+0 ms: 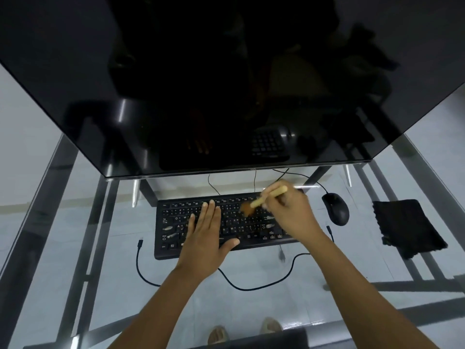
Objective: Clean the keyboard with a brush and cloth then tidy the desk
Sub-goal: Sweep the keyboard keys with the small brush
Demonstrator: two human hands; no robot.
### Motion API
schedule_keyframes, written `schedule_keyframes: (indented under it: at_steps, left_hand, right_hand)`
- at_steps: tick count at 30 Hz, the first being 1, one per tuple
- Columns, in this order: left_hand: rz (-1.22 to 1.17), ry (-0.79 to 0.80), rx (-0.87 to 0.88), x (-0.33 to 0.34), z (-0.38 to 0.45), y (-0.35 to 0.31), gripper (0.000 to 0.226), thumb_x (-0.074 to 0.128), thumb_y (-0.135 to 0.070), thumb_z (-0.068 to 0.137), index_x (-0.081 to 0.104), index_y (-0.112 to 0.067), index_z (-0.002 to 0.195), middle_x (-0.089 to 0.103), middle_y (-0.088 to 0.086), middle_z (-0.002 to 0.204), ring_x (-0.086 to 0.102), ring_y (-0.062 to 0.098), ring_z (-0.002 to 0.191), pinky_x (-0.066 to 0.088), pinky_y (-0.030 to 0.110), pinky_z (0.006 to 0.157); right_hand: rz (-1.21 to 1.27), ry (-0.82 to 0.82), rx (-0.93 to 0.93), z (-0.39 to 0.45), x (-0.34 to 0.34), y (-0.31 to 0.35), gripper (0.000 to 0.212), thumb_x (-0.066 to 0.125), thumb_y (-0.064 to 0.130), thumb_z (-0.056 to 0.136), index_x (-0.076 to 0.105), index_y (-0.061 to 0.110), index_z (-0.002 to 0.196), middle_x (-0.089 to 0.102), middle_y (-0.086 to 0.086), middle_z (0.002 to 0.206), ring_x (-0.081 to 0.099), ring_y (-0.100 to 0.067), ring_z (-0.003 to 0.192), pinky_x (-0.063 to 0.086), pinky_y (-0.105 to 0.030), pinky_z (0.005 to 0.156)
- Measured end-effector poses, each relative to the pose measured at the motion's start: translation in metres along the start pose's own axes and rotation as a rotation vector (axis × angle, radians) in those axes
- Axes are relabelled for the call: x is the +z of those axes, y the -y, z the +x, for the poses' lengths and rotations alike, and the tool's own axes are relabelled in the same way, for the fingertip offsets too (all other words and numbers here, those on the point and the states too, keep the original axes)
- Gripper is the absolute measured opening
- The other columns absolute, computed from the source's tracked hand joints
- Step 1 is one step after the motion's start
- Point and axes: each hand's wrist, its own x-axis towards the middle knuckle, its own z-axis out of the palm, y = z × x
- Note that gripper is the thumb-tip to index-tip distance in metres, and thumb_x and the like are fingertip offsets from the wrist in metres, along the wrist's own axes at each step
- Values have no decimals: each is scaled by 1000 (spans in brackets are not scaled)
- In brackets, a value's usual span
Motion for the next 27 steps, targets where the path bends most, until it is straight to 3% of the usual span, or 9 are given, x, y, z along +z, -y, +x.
schedule_keyframes:
  at_steps: [2,5,7,9,12,16,20,23,27]
  left_hand:
    - [38,16,-7,2,1,-2,103,0,-79,73,-3,-12,151,-15,2,158,-24,16,143,-13,40,115]
    - [64,5,-11,5,2,-6,104,-1,-81,74,-2,-11,151,-13,2,158,-21,17,144,-12,42,115]
    - [71,-2,-3,5,4,-8,105,-2,-81,74,0,-11,151,-12,3,158,-20,17,144,-12,43,115]
    - [95,10,14,5,5,-11,103,1,-80,74,-2,-11,151,-14,3,159,-22,17,144,-14,42,114]
    - [82,17,28,6,9,-18,103,3,-79,74,0,-11,151,-14,2,158,-21,15,144,-12,42,116]
    - [74,33,60,7,19,-28,106,0,-82,72,0,-12,152,-18,-1,155,-21,15,143,-11,42,116]
    - [75,49,84,11,27,-39,110,-3,-84,69,-2,-12,151,-20,-2,154,-24,14,142,-13,41,115]
    - [94,51,93,11,29,-44,107,-2,-82,70,-2,-12,151,-17,1,158,-25,14,142,-15,40,114]
    - [86,47,86,11,30,-46,103,2,-79,72,-2,-12,151,-21,-1,155,-25,13,142,-16,40,114]
  right_hand:
    - [-98,214,30,0,3,0,10,59,15,94,64,19,86,70,4,75,67,-4,65,55,-19,61]
    - [-137,-114,-40,14,2,-5,13,56,15,97,61,17,85,66,7,79,62,-2,69,45,-8,61]
    - [-13,-126,27,20,2,-6,8,59,15,96,62,12,90,69,2,80,67,-7,72,52,-15,66]
    - [17,29,106,19,5,-5,7,60,15,95,62,10,92,70,1,76,68,-4,66,52,-14,63]
    - [-43,-209,115,21,-3,-13,7,57,11,95,58,11,88,61,8,72,59,5,60,40,-5,56]
    - [-62,-45,191,20,-18,-23,9,55,18,94,60,14,88,69,5,75,65,-10,64,54,-27,59]
    - [-119,-311,178,21,-38,-29,11,54,16,95,59,9,88,68,-5,78,63,-16,64,52,-27,60]
    - [-146,-158,179,18,-44,-31,10,54,13,93,59,7,87,71,-3,74,66,-20,62,56,-34,60]
    - [-139,-290,209,17,-53,-35,12,53,13,95,60,6,87,65,0,73,60,-9,57,48,-13,54]
